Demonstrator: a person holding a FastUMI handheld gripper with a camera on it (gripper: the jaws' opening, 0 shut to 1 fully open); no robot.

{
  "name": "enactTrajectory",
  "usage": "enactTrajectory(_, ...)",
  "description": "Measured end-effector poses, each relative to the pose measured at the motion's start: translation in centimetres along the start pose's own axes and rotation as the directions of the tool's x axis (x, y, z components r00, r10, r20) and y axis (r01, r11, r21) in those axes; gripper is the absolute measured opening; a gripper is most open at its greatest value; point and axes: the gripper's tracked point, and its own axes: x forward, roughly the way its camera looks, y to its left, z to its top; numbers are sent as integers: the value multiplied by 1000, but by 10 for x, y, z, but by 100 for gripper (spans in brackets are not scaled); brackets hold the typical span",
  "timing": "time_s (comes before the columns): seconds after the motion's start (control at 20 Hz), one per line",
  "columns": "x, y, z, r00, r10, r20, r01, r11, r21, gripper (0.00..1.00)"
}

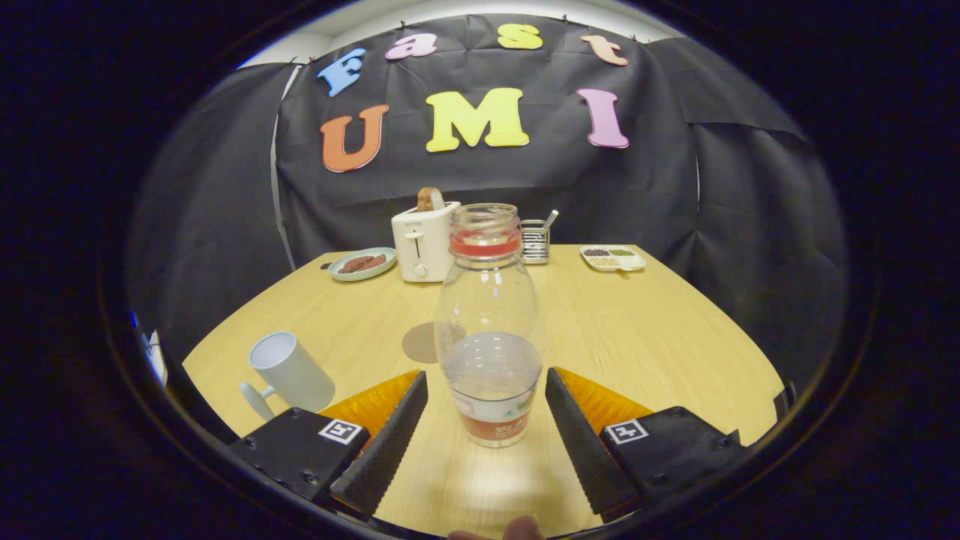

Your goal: Take the bottle from table, then pour the juice into the cup, finally place the bottle on the coaster

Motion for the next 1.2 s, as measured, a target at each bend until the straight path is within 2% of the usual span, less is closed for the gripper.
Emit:
enactTrajectory(0.35, 21, -3, -3, 1000, -29, 6, 28, 996, 79, 98)
enactTrajectory(0.5, 21, -2, 1, 999, -39, 14, 38, 996, 87, 85)
enactTrajectory(0.55, 20, 0, 1, 999, -43, 19, 42, 996, 77, 84)
enactTrajectory(0.7, 18, 7, 12, 998, -48, 48, 48, 999, -3, 77)
enactTrajectory(0.85, 16, 21, 21, 998, -32, 61, 36, 997, -62, 75)
enactTrajectory(0.95, 18, 26, 27, 996, -54, 74, 63, 988, -139, 74)
enactTrajectory(1.1, 22, 35, 43, 986, -104, 130, 141, 940, -312, 74)
enactTrajectory(1.2, 27, 43, 54, 975, -128, 181, 195, 886, -421, 74)
